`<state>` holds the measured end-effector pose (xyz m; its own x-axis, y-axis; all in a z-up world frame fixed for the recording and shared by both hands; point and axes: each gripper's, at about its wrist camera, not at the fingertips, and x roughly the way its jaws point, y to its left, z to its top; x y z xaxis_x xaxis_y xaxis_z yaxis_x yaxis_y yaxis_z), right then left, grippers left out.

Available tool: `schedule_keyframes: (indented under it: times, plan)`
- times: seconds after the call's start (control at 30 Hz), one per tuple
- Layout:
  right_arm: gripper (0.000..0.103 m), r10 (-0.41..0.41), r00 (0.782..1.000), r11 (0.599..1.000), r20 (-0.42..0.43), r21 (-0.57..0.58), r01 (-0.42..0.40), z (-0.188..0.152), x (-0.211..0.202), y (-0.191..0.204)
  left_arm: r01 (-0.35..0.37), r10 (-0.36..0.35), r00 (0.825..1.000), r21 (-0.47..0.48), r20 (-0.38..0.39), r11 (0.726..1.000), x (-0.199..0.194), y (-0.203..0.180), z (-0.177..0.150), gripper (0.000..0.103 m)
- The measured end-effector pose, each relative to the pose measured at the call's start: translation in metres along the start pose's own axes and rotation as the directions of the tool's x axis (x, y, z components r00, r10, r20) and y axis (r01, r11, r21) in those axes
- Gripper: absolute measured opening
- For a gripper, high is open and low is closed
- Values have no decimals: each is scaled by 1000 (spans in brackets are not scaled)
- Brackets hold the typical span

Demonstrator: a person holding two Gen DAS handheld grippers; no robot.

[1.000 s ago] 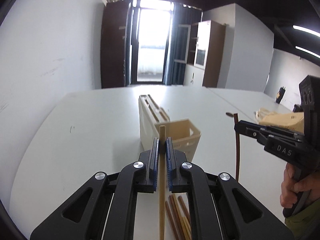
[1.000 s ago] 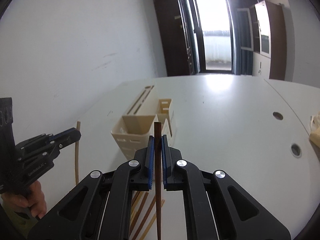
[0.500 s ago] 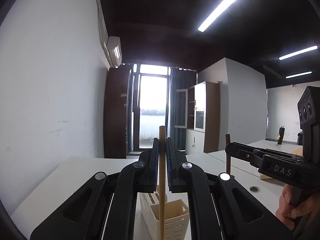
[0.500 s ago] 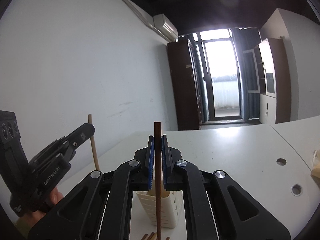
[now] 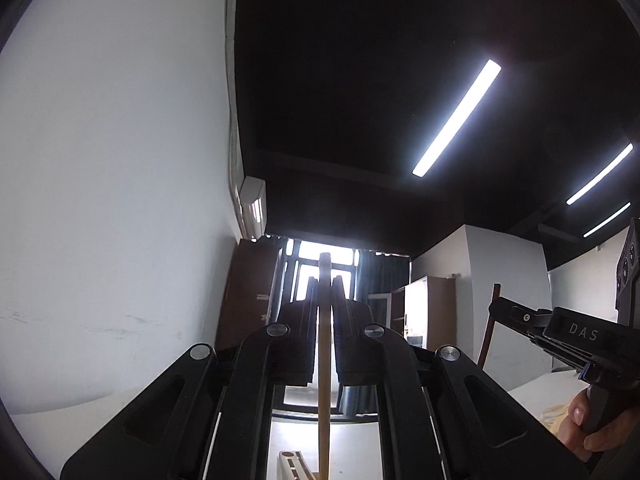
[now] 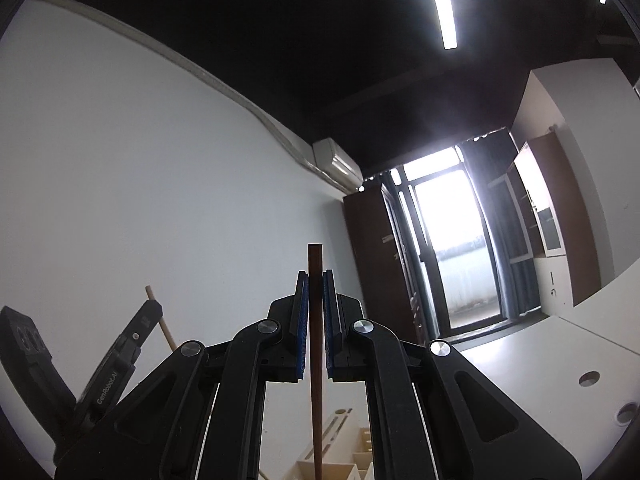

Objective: Organize utensils
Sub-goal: 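Lift both chopsticks upright and carry them over the cream slotted holder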

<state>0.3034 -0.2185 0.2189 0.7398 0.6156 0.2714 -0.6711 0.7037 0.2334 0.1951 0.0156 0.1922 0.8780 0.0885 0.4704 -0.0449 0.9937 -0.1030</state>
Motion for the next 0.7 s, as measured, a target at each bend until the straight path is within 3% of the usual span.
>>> schedule_keyframes:
  times: [0.2, 0.37, 0.47, 0.7]
  plan:
    - [8, 15, 999, 1000, 39, -25, -14, -10, 13, -2, 17, -17, 999, 5, -40, 1000, 14, -7, -14, 6]
    - [8, 9, 1000, 999, -6, -41, -9, -22, 29, -5, 20, -19, 992, 10, -128, 1000, 31, 0, -30, 6]
    - [8, 4, 998, 999, -67, -50, -7, -34, 40, -8, 32, -30, 976, 8, -218, 999, 41, 1, -42, 6]
    - [8, -10, 981, 996, -195, -84, -6, -58, 54, -5, 84, -95, 918, -44, -385, 995, 48, 21, -68, 6]
